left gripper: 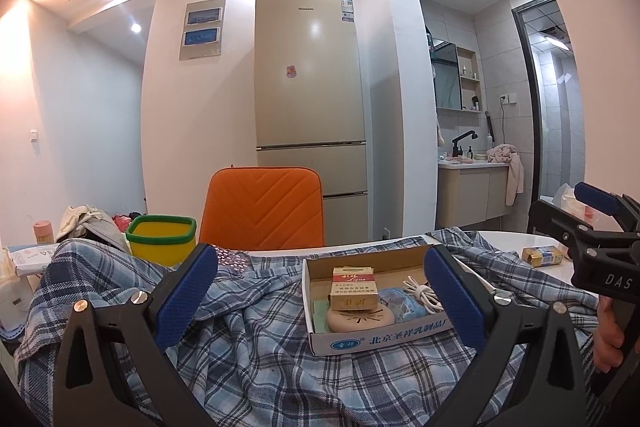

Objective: Organize soft objects

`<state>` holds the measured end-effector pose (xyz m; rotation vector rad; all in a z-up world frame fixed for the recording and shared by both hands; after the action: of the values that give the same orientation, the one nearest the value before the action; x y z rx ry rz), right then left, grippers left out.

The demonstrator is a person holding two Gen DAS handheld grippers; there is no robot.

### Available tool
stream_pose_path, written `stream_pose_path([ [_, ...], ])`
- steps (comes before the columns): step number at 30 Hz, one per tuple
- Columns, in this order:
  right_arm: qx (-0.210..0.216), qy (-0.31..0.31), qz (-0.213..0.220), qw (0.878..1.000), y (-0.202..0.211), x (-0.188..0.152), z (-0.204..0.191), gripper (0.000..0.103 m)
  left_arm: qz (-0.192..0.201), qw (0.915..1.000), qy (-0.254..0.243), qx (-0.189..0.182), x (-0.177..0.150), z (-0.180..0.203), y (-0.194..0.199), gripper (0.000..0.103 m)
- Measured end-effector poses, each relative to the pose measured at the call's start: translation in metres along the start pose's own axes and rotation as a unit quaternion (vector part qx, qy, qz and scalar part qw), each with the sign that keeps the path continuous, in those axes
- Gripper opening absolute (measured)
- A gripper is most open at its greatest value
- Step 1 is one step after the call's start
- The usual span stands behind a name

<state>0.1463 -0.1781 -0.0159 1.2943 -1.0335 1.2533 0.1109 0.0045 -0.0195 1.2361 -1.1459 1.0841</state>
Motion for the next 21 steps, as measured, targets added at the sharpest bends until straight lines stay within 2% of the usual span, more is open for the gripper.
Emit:
stream_pose_path([
  [21, -0.003, -0.002, -0.005, 1.0, 0.0001, -0.0005, 0.0008, 0.103, -0.01, 0.9999, -0.007, -0.009, -0.0011, 0.0041, -0.0004, 0.103],
])
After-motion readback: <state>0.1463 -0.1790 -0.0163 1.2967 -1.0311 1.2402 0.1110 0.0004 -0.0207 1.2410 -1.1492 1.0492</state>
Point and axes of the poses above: each gripper's, at about its wrist camera, not at the fingertips, and y roughly against the way its jaws point, z to its right, x to its top, the point moved 10 cm from there along -y, roughly the way its jaws point, and after that the axes turned 2 degrees about y, right-handed, at the moved point
